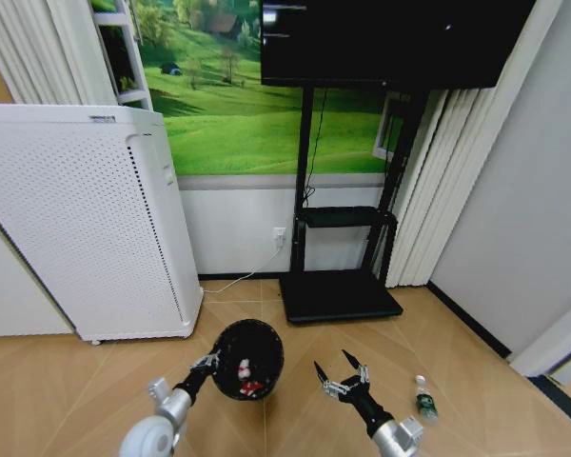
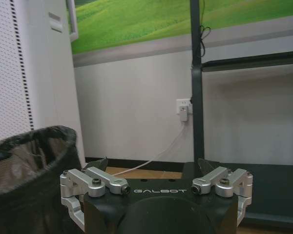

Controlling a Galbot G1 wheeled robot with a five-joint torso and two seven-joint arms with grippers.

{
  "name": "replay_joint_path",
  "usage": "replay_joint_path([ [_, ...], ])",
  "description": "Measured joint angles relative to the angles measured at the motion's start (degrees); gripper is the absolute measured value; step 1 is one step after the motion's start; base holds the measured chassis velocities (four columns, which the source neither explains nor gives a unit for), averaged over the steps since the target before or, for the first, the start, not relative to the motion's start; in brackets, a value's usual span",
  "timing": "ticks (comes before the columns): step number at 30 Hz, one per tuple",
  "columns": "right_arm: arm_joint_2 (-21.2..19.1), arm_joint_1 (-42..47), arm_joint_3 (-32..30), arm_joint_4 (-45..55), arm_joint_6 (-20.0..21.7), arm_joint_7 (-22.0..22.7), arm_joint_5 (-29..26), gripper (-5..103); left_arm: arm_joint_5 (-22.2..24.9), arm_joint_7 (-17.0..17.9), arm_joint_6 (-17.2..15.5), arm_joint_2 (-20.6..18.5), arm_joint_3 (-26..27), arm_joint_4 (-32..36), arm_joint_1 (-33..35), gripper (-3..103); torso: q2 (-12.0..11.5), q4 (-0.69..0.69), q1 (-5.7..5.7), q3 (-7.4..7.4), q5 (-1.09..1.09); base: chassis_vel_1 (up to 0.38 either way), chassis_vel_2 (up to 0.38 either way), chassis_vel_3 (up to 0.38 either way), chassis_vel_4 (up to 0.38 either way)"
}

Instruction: Pick up the trash bin and place the garbage on the floor into it.

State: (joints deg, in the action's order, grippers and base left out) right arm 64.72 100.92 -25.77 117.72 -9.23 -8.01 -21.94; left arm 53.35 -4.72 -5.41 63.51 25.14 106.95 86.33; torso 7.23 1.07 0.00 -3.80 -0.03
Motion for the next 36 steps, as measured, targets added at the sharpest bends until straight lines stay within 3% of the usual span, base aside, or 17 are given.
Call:
replay_joint_path([
  [1, 0.00, -0.36, 0.06, -0.58, -0.02, -0.01, 0.00, 100, 0.37, 0.01, 0.00, 0.01, 1.82, 0.55, 0.96, 7, 0.00, -0.04, 0.00, 0.00, 0.06, -0.193, -0.192, 0.163, 0.206],
  [3, 0.06, -0.82, 0.14, -1.22, -0.04, 0.00, 0.01, 100, 0.89, -0.01, -0.14, 0.01, 3.50, 1.07, 1.85, 7, 0.00, 0.02, 0.00, 0.00, 0.03, -0.193, -0.188, 0.168, 0.206],
  [4, 0.76, -1.81, 0.16, -2.83, -0.05, 0.17, 0.05, 100, 2.10, -0.26, -0.30, -0.35, 6.83, 1.54, 3.28, 7, 0.00, 0.00, 0.00, 0.00, 0.00, -0.187, -0.188, 0.213, 0.176],
  [5, 1.80, -3.44, 0.41, -5.54, 0.06, 1.41, 0.60, 100, 3.26, -0.55, -0.43, -0.35, 10.72, 1.97, 4.64, 7, 0.00, -0.01, 0.00, 0.00, 0.05, -0.182, -0.215, 0.192, 0.196],
  [8, 2.48, -5.70, 0.67, -8.53, 1.02, 5.21, 1.81, 100, 4.00, -0.75, -0.59, 0.27, 13.82, 2.31, 6.09, 7, 0.00, 0.00, 0.00, 0.00, 0.01, -0.208, -0.194, 0.192, 0.189],
  [11, 2.99, -9.31, -1.43, -12.26, 5.76, 10.60, -0.09, 100, 6.14, -1.03, -1.31, 1.23, 17.27, 3.15, 8.15, 7, 0.00, 0.00, 0.00, 0.00, 0.01, -0.181, -0.175, 0.160, 0.180],
  [14, 2.87, -10.96, -2.42, -14.64, 7.76, 12.86, -0.87, 100, 7.21, -1.50, -1.58, 1.52, 18.77, 3.33, 9.18, 7, 0.00, 0.01, 0.00, -0.01, 0.05, -0.111, -0.117, 0.145, 0.093],
  [16, 1.83, -13.90, -3.81, -21.24, 10.28, 14.51, -0.86, 100, 7.97, -2.70, -1.59, 1.98, 21.50, 3.15, 11.27, 7, 0.00, -0.02, 0.00, -0.01, 0.02, -0.045, -0.015, 0.026, 0.033],
  [24, 1.20, -17.45, -3.71, -35.02, 11.92, 16.00, -1.41, 100, 9.30, -3.77, -1.24, 2.84, 24.43, 2.99, 13.68, 7, 0.00, 0.00, 0.00, 0.00, 0.01, 0.032, 0.033, -0.024, -0.018],
  [36, 2.75, -25.31, -2.74, -52.82, 14.39, 18.18, 5.41, 103, 9.58, -4.50, -0.97, 4.12, 24.85, 3.87, 15.44, 7, 0.00, 0.00, 0.00, 0.00, 0.04, 0.000, 0.000, 0.000, 0.000],
])
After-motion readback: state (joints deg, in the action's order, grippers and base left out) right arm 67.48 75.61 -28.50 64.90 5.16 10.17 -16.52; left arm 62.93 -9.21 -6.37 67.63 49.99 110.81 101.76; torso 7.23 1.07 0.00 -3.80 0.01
